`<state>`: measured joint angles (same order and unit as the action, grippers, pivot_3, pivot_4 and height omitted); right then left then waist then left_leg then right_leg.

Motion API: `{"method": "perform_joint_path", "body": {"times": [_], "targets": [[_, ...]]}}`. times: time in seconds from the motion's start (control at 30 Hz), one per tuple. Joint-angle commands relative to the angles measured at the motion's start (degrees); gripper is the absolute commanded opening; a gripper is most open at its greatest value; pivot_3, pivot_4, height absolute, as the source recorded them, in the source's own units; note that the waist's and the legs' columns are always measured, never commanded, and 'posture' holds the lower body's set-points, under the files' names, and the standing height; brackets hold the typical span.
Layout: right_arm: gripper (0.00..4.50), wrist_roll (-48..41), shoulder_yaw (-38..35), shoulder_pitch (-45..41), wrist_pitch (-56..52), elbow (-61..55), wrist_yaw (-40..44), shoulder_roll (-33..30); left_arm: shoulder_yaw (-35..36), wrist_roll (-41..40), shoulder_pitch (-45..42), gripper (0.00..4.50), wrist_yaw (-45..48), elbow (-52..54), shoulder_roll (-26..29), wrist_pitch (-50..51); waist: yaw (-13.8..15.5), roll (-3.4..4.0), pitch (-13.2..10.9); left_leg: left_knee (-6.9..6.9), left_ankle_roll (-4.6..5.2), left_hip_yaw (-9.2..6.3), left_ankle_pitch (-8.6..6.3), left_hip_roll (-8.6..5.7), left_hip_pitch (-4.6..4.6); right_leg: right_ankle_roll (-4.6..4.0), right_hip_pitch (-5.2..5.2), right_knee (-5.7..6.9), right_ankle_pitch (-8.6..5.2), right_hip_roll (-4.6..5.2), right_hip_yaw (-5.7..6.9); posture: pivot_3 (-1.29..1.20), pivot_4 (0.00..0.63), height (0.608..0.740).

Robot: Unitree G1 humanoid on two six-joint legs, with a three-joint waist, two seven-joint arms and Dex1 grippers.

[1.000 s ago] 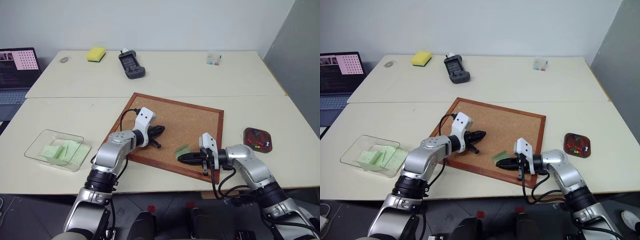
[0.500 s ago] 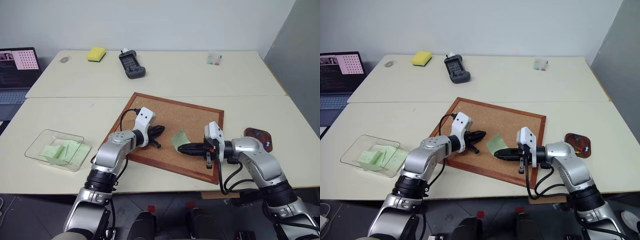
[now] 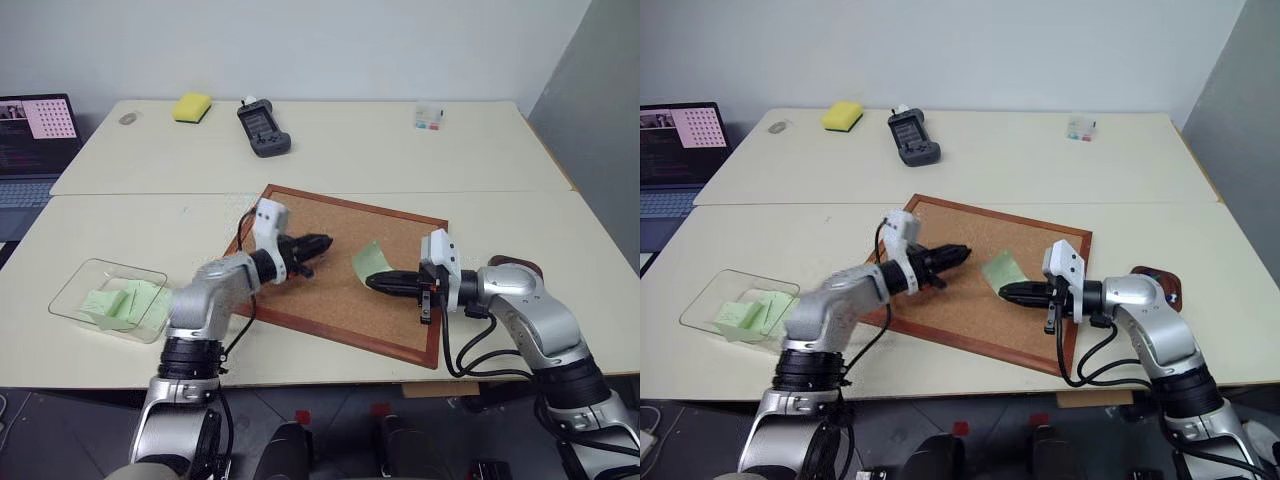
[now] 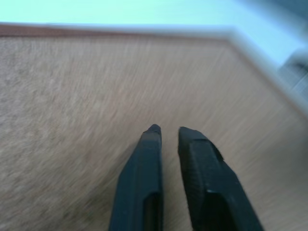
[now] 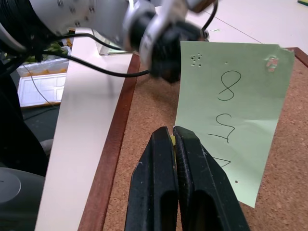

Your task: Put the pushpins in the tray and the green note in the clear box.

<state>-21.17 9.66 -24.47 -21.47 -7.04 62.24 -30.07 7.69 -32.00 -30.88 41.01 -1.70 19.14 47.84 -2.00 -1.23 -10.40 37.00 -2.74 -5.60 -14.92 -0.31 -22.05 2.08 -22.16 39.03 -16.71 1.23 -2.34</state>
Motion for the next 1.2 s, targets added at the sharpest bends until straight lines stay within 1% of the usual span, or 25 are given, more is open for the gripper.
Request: {"method": "perform_joint_path", "body": {"times": [0.03, 0.07, 0.1, 0.13, 0.2, 0.33, 0.4, 0.6, 0.73, 0.9, 0.93, 0.97, 1.03, 1.07, 1.1, 1.2], "targets": [[0.0, 0.83, -1.36, -2.11, 2.6, 0.4, -0.32, -0.5, 7.42, -14.39, 2.13, 1.84, 3.19, 7.37, 2.28, 10.7, -0.2, 0.01, 0.0, 0.0, 0.0, 0.01, 0.0, 0.01, 0.01, 0.0, 0.0, 0.0, 0.0, 0.0, -0.01, 0.0, 0.15, 0.74], [0.0, 1.05, -1.28, -2.35, 3.05, 0.7, -0.3, -0.57, 8.22, -17.04, 2.97, 2.07, 3.01, 8.72, 2.27, 12.9, -0.18, 0.01, 0.0, 0.0, 0.0, 0.0, 0.0, 0.0, 0.02, 0.0, 0.0, 0.0, 0.0, 0.0, 0.0, 0.0, 0.15, 0.74], [0.0, 1.26, -1.18, -2.58, 3.36, 0.85, -0.34, -0.61, 8.32, -18.76, 4.1, 2.2, 2.88, 9.98, 2.15, 14.43, -0.09, 0.01, 0.0, 0.0, 0.0, -0.01, 0.0, 0.0, 0.02, 0.0, 0.01, 0.0, 0.0, 0.01, 0.01, 0.0, 0.15, 0.74], [0.0, 1.35, -1.16, -2.77, 3.4, 0.85, -0.51, -0.54, 7.96, -19.88, 5.4, 2.43, 3.02, 11.32, 2.11, 15.35, 0.04, 0.01, 0.0, 0.01, 0.0, -0.03, 0.0, 0.0, 0.02, 0.0, 0.03, 0.0, 0.0, 0.01, 0.01, 0.0, 0.15, 0.74], [0.0, 1.4, -1.18, -2.9, 3.42, 0.76, -0.77, -0.36, 7.22, -21.06, 7.05, 2.91, 2.75, 13.02, 2.21, 15.98, 0.12, 0.01, 0.0, 0.02, 0.0, -0.02, 0.0, -0.03, 0.01, 0.0, 0.04, -0.01, 0.0, 0.04, 0.0, 0.0, 0.15, 0.74], [0.0, 1.12, -0.71, -2.9, 2.91, -1.04, -0.9, -0.03, 4.98, -20.48, 7.87, 3.55, 0.15, 14.23, 0.19, 14.36, 0.25, 0.0, -0.01, 0.02, 0.0, -0.05, 0.0, -0.03, 0.01, 0.0, 0.05, -0.02, 0.0, 0.04, 0.02, 0.0, 0.15, 0.74], [0.0, 0.54, -0.46, -2.86, 2.03, -2.48, -1.33, 0.45, 4.0, -19.6, 7.81, 3.55, -0.64, 13.92, -0.96, 12.85, 0.3, 0.0, -0.01, 0.02, -0.01, -0.04, 0.0, -0.03, 0.01, 0.0, 0.06, -0.02, 0.0, 0.04, 0.01, 0.0, 0.15, 0.74], [0.0, 0.45, 1.38, -2.22, 1.02, -5.79, -1.34, 1.56, 2.74, -20.6, 6.28, 3.55, -2.72, 13.23, -4.48, 11.22, 0.25, 0.0, -0.01, 0.01, -0.04, -0.02, 0.02, -0.01, 0.01, 0.0, 0.05, -0.03, 0.0, 0.04, 0.0, 0.0, 0.15, 0.74], [0.0, 0.31, 1.9, -2.13, 0.55, -7.01, -1.43, 1.91, 2.11, -19.93, 5.08, 3.55, -3.57, 11.8, -5.55, 9.52, 0.25, 0.0, -0.01, 0.01, -0.03, -0.02, 0.02, -0.02, 0.02, 0.0, 0.05, -0.03, 0.0, 0.03, -0.01, 0.0, 0.15, 0.74], [0.0, 0.18, 1.87, -2.04, 0.49, -7.11, -1.44, 1.82, 1.0, -20.03, 5.0, 3.55, -2.97, 11.28, -5.03, 9.23, 0.24, 0.0, -0.01, 0.01, -0.04, -0.01, 0.02, -0.03, 0.02, 0.0, 0.05, -0.03, 0.0, 0.03, -0.02, 0.0, 0.15, 0.74], [0.0, 0.1, 1.76, -2.12, 0.45, -7.1, -1.5, 1.83, 0.72, -19.97, 5.11, 3.19, -2.79, 11.28, -4.73, 9.3, 0.24, 0.0, -0.01, 0.01, -0.03, -0.01, 0.02, -0.03, 0.02, 0.0, 0.05, -0.03, 0.0, 0.03, -0.01, 0.0, 0.15, 0.74], [0.0, 0.02, 1.66, -2.2, 0.38, -7.1, -1.55, 1.84, 0.44, -19.84, 5.23, 3.12, -2.62, 11.31, -4.45, 9.3, 0.24, 0.0, -0.01, 0.01, -0.03, -0.02, 0.02, -0.03, 0.02, 0.0, 0.05, -0.03, 0.0, 0.03, 0.0, 0.0, 0.15, 0.74], [0.0, -0.05, 1.6, -2.44, 0.37, -6.96, -1.64, 1.95, 0.03, -20.16, 5.45, 2.78, -1.57, 11.22, -3.81, 9.53, 0.24, 0.0, -0.01, 0.01, -0.03, -0.02, 0.02, -0.03, 0.02, 0.0, 0.05, -0.03, 0.0, 0.03, -0.01, 0.0, 0.15, 0.74], [0.0, -0.05, 1.61, -2.5, 0.4, -6.94, -1.64, 1.97, -0.09, -20.16, 5.52, 2.51, -1.41, 11.16, -3.65, 9.42, 0.24, 0.0, -0.01, 0.01, -0.03, -0.01, 0.02, -0.03, 0.02, 0.0, 0.05, -0.03, 0.0, 0.03, -0.01, 0.0, 0.15, 0.74], [0.0, -0.06, 1.62, -2.52, 0.42, -6.93, -1.63, 1.97, -0.26, -20.15, 5.62, 2.41, -1.25, 11.21, -3.45, 9.33, 0.24, 0.0, -0.01, 0.01, -0.03, -0.01, 0.02, -0.03, 0.02, 0.0, 0.05, -0.03, 0.0, 0.03, -0.01, 0.0, 0.15, 0.74], [0.0, -0.1, 1.64, -2.5, 0.45, -7.02, -1.65, 2.02, -1.04, -19.65, 5.99, 1.73, -0.77, 11.51, -2.7, 8.94, 0.24, 0.0, -0.01, 0.01, -0.03, -0.02, 0.01, -0.03, 0.02, 0.0, 0.05, -0.04, 0.0, 0.03, 0.0, 0.0, 0.15, 0.74]]}}
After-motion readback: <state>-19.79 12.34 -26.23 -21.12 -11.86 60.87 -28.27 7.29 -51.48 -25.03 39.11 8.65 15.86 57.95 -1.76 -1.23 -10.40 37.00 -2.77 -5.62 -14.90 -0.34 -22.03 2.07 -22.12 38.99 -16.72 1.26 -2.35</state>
